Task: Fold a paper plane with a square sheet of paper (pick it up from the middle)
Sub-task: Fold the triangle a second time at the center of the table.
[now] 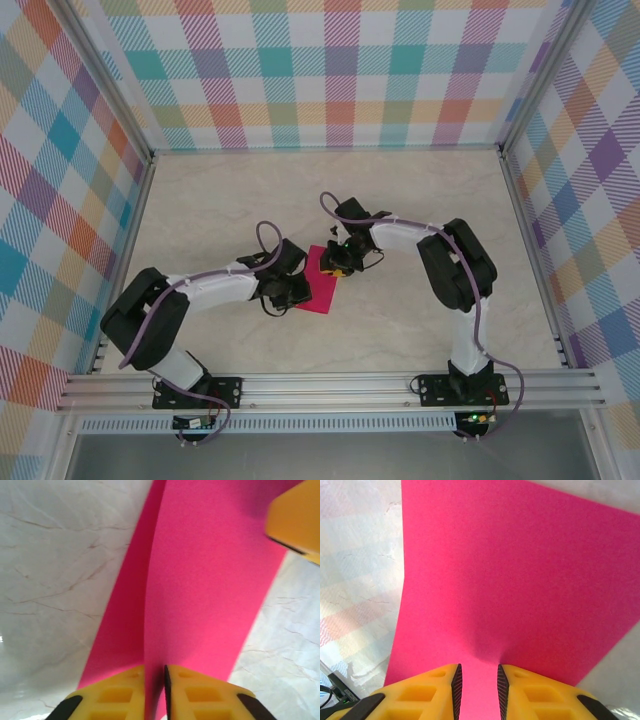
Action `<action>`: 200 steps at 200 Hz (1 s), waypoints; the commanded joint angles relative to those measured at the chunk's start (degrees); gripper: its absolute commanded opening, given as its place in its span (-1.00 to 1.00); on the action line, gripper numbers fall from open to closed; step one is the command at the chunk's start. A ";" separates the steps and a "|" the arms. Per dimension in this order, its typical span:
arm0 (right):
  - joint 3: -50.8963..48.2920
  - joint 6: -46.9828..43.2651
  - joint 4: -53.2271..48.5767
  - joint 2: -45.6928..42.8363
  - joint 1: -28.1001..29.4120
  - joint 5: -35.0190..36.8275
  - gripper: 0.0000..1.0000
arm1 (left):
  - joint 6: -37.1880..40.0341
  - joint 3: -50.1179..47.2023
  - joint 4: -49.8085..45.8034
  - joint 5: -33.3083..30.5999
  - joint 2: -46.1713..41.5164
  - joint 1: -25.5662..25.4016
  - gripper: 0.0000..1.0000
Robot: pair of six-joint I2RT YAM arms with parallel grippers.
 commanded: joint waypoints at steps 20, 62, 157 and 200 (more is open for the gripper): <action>-1.17 1.14 2.63 -6.44 0.68 -4.24 -0.44 | 0.46 1.37 -2.19 -1.75 2.86 -0.87 -0.77; -4.99 1.86 2.94 -5.34 2.23 -4.83 -0.44 | 0.49 1.96 -0.99 -0.63 1.25 -0.79 -0.73; -6.04 1.63 1.89 -2.02 2.59 -2.14 -0.46 | -2.11 -1.04 8.46 5.47 -4.24 -0.85 -0.41; -6.67 1.78 2.25 -3.06 2.53 -1.66 -0.47 | -2.68 -2.55 15.35 6.97 -3.62 -0.77 -0.36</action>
